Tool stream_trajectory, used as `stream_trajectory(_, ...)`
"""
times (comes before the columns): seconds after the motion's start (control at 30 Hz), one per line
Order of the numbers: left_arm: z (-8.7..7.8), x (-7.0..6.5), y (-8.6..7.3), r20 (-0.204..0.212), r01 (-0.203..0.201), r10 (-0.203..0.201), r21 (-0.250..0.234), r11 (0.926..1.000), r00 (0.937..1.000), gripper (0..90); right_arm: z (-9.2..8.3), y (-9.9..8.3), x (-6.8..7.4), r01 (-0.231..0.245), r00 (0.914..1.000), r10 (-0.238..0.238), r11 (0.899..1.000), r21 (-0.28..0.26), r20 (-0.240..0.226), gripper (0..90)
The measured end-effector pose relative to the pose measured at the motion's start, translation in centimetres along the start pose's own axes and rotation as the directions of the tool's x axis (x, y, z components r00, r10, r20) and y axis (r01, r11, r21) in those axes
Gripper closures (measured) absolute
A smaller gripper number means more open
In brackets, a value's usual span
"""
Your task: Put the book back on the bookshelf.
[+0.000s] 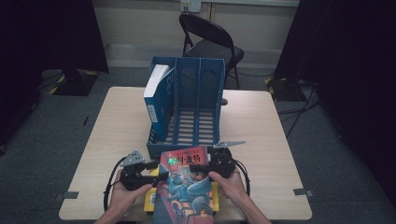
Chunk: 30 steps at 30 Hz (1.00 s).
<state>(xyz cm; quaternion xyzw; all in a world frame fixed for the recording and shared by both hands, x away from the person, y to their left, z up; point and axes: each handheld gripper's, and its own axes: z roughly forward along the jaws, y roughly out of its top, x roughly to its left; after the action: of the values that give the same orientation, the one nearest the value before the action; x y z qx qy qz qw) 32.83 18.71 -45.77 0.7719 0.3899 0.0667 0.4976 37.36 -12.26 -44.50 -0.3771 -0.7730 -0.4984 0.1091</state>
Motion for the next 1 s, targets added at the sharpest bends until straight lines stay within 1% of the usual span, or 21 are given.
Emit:
stream_trajectory(0.03, 0.0, 0.0, 0.0, 0.003, 0.001, -0.001, -0.003, 1.0000, 1.0000, 33.7, -0.1, 0.0, 0.1, 0.007, 1.0000, -0.007, 1.000, -0.007, -0.006, 77.0)
stream_trajectory(0.13, -0.1, 0.2, 0.0, 0.012, 0.019, -0.019, -0.006, 0.9998, 0.9998, 33.3, -0.3, 0.2, 0.6, 0.031, 0.9995, -0.031, 0.999, -0.019, -0.001, 79.0)
stream_trajectory(0.27, -0.2, 0.3, 0.0, 0.013, 0.033, -0.033, -0.006, 0.9994, 0.9994, 33.0, -0.5, 0.1, 0.8, 0.036, 0.9993, -0.036, 0.999, -0.032, 0.005, 79.1)
stream_trajectory(0.33, -0.3, 0.4, 0.0, 0.021, 0.038, -0.038, -0.006, 0.9992, 0.9990, 32.8, -0.5, 0.1, 1.0, 0.040, 0.9992, -0.040, 0.998, -0.042, 0.007, 79.3)
stream_trajectory(0.53, -0.4, 0.7, 0.0, 0.046, 0.078, -0.078, -0.008, 0.9969, 0.9959, 31.6, -0.8, 0.0, 1.4, 0.059, 0.9982, -0.058, 0.996, -0.063, 0.010, 79.7)
stream_trajectory(0.6, -0.4, 0.8, 0.1, 0.061, 0.097, -0.097, -0.004, 0.9953, 0.9934, 31.6, -0.9, 0.1, 1.6, 0.066, 0.9978, -0.065, 0.995, -0.070, 0.010, 79.8)
stream_trajectory(0.7, -0.4, 0.9, 0.2, 0.081, 0.110, -0.110, 0.006, 0.9939, 0.9906, 35.9, -1.0, 0.1, 1.7, 0.066, 0.9978, -0.066, 0.995, -0.076, 0.012, 80.1)
stream_trajectory(0.77, -0.3, 1.0, 0.3, 0.096, 0.123, -0.124, 0.012, 0.9923, 0.9877, 36.1, -1.0, 0.0, 1.8, 0.069, 0.9976, -0.068, 0.994, -0.081, 0.014, 80.2)
stream_trajectory(0.87, -0.2, 1.1, 0.3, 0.111, 0.132, -0.133, 0.012, 0.9911, 0.9849, 35.7, -1.2, 0.1, 2.1, 0.075, 0.9971, -0.074, 0.993, -0.088, 0.018, 80.4)
stream_trajectory(1.0, -0.2, 1.1, 0.3, 0.137, 0.146, -0.147, 0.012, 0.9892, 0.9796, 34.9, -1.3, 0.2, 2.5, 0.086, 0.9963, -0.085, 0.991, -0.099, 0.017, 80.9)
